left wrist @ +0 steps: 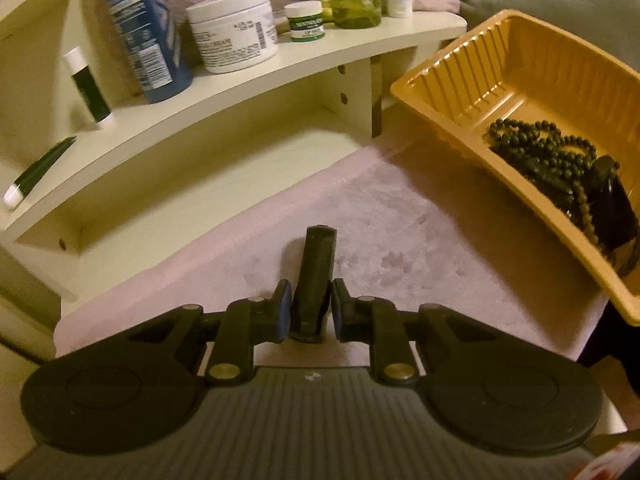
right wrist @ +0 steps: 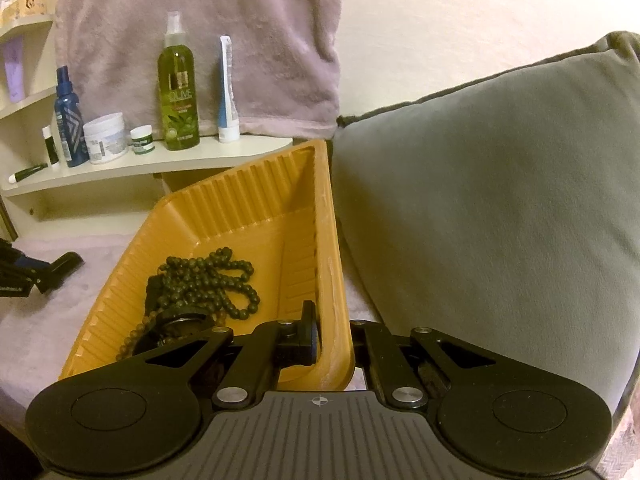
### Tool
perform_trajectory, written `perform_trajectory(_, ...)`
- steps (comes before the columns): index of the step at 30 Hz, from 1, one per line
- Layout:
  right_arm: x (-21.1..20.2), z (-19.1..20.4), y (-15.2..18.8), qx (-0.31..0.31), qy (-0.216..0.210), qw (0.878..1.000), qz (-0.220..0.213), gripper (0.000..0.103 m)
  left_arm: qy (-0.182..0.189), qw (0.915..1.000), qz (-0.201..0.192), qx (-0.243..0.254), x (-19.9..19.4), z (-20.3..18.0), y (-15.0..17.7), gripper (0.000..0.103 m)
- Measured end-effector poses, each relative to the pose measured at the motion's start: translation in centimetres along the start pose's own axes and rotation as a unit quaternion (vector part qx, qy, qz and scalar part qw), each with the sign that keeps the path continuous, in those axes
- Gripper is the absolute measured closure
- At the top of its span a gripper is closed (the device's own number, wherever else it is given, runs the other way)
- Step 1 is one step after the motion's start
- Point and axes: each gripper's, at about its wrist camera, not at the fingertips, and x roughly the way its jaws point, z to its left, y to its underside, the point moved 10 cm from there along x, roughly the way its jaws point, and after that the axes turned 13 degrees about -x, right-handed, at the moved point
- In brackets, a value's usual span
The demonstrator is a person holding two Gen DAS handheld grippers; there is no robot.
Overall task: Organize jewelry
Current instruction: 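Carry the black case into the orange tray and open the left tool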
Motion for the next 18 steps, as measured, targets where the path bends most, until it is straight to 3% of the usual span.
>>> perform_trajectory(9,-0.1,0.1,-0.1,0.000,0.000,1.000,-0.004,0.099,-0.001,0.9989,-0.019,-0.044,-2.5,-1.0,0.0,0.084)
perform_trajectory(18,-0.4,0.3,-0.4,-0.004,0.000,1.000,-0.010,0.098,0.004,0.9979,-0.032,-0.056,-4.6,-2.1,-0.2,0.084)
